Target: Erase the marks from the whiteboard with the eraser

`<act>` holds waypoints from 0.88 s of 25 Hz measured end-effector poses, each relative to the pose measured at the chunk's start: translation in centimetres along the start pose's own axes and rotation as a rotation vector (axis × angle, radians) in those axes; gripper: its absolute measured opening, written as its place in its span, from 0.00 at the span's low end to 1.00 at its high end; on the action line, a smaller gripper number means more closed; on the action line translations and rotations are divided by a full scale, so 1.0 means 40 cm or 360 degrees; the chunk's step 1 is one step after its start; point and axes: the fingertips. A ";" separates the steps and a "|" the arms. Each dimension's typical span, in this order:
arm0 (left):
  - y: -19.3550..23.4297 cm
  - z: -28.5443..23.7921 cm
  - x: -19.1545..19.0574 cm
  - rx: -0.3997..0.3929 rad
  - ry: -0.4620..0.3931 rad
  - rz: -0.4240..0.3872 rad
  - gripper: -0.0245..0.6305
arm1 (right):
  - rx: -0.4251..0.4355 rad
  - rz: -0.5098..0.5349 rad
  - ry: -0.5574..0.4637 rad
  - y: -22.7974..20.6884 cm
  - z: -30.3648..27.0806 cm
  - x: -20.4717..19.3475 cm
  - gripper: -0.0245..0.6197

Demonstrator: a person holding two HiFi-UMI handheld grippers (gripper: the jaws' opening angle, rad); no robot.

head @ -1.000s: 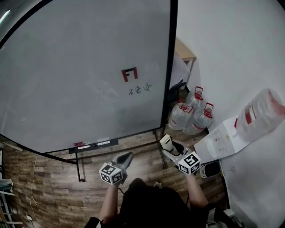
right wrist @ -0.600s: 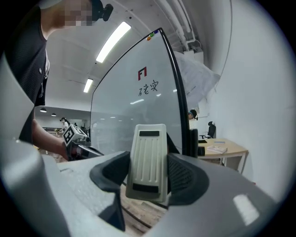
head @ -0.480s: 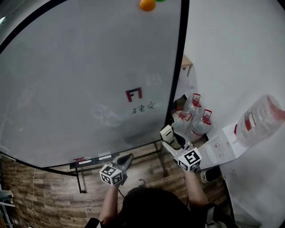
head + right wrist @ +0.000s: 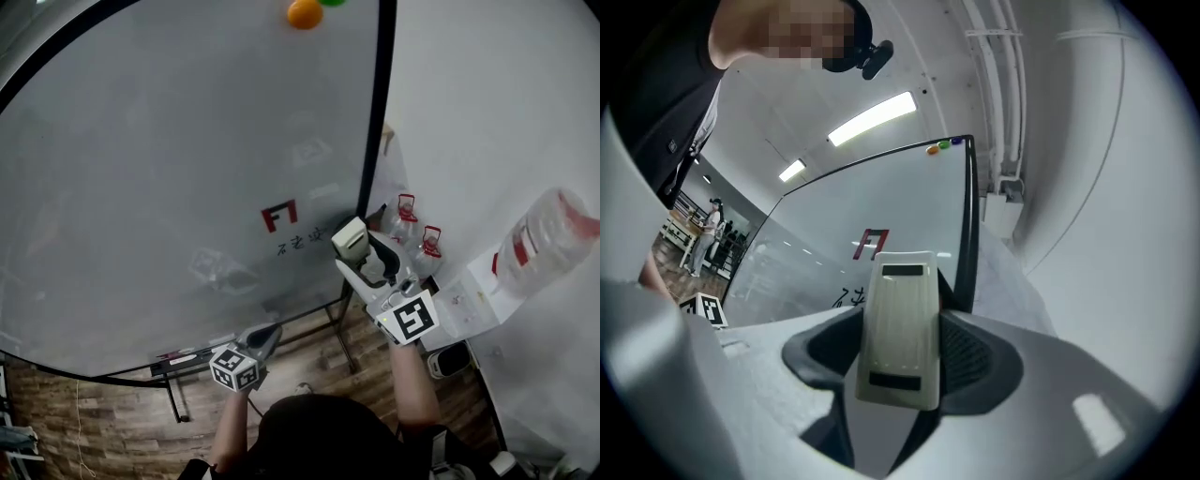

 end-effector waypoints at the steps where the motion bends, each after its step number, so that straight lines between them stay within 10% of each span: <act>1: 0.001 -0.002 0.002 -0.0008 0.0004 -0.0009 0.06 | -0.0009 0.0009 -0.0012 -0.002 -0.009 0.007 0.44; 22: 0.024 0.006 -0.002 -0.0137 0.0034 -0.0058 0.06 | -0.0193 0.0092 -0.0009 -0.005 -0.061 -0.018 0.43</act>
Point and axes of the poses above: the fingertips, and each gripper's own axes: z backward along the fingers, y to its left, x out of its top, and after that the axes turned 2 degrees about -x, right-handed
